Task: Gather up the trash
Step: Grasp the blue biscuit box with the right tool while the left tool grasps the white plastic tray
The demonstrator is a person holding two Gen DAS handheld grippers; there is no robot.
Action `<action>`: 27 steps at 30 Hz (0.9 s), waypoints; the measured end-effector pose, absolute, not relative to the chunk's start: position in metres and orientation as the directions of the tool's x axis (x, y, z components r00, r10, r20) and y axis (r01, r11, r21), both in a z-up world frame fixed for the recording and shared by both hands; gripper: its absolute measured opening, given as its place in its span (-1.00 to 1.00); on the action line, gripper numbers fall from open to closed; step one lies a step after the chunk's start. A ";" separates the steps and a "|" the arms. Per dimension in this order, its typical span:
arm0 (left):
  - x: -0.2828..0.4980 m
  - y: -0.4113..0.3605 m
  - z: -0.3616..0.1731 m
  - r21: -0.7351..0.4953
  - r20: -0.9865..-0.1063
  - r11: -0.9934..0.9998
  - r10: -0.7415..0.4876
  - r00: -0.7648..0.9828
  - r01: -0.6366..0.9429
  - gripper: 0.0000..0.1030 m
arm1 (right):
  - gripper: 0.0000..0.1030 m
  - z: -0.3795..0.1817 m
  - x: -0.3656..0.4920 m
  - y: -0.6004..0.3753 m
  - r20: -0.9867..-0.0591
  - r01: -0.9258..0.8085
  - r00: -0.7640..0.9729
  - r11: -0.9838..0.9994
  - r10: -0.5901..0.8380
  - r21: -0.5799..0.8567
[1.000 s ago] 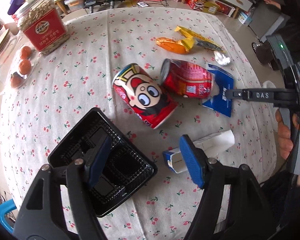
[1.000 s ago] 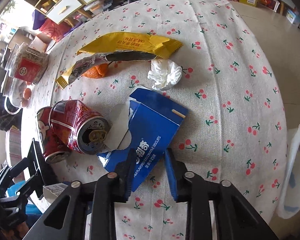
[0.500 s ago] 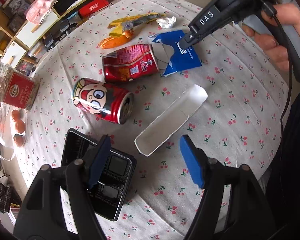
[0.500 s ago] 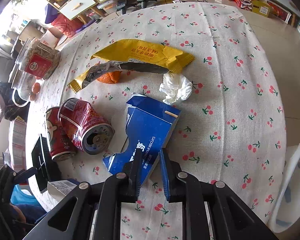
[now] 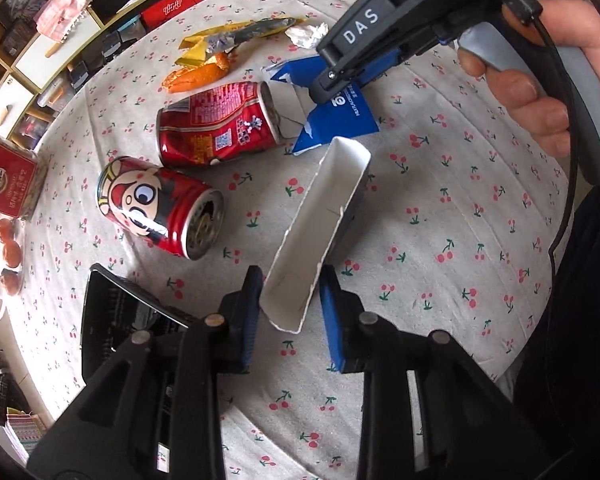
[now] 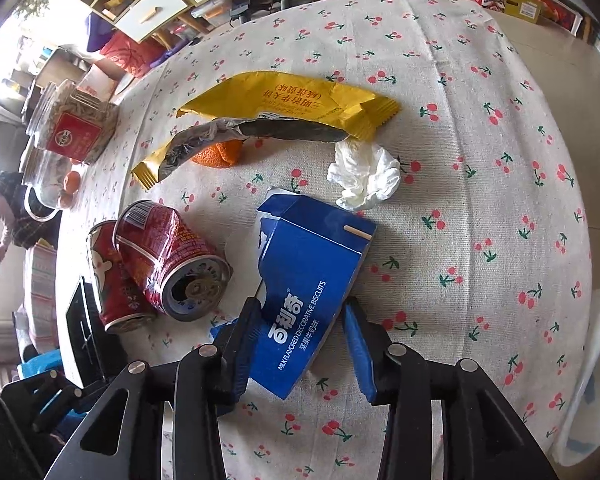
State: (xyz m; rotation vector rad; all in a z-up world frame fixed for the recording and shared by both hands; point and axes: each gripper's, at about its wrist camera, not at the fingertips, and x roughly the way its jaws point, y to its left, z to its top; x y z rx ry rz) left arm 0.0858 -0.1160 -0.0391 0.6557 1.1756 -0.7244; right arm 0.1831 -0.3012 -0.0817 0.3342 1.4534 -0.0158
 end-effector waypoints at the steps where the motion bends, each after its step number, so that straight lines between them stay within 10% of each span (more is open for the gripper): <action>1: 0.085 -0.116 -0.039 0.075 -0.963 0.611 -0.160 0.216 0.788 -0.42 | -0.14 -0.082 0.184 -0.298 -0.976 0.208 0.128 0.958 0.174 0.198; 6: 0.086 -0.112 -0.036 0.054 -0.963 0.634 -0.171 0.208 0.771 -0.46 | -0.31 -0.080 0.183 -0.291 -0.982 0.197 0.142 0.969 0.124 0.150; 7: 0.086 -0.111 -0.036 0.052 -0.963 0.639 -0.171 0.208 0.767 -0.46 | -0.75 -0.079 0.182 -0.293 -0.983 0.202 0.138 0.968 0.119 0.145; 12: 0.089 -0.108 -0.034 0.049 -0.962 0.654 -0.173 0.213 0.755 -0.46 | -0.78 -0.071 0.176 -0.308 -0.975 0.221 0.157 0.957 0.156 0.189; 16: 0.090 -0.106 -0.034 0.045 -0.961 0.672 -0.172 0.215 0.739 -0.46 | -0.59 -0.072 0.175 -0.307 -0.977 0.219 0.150 0.959 0.151 0.182; 20: 0.090 -0.101 -0.033 0.046 -0.961 0.691 -0.168 0.221 0.721 -0.46 | 0.34 -0.071 0.178 -0.296 -0.981 0.207 0.167 0.969 0.103 0.137; 25: 0.093 -0.097 -0.033 0.044 -0.961 0.707 -0.164 0.224 0.706 -0.46 | 0.28 -0.085 0.180 -0.270 -0.988 0.189 0.151 0.980 0.040 0.069; 27: 0.095 -0.096 -0.033 0.035 -0.961 0.715 -0.168 0.220 0.698 -0.46 | -0.12 -0.084 0.179 -0.261 -0.988 0.173 0.153 0.985 -0.030 -0.003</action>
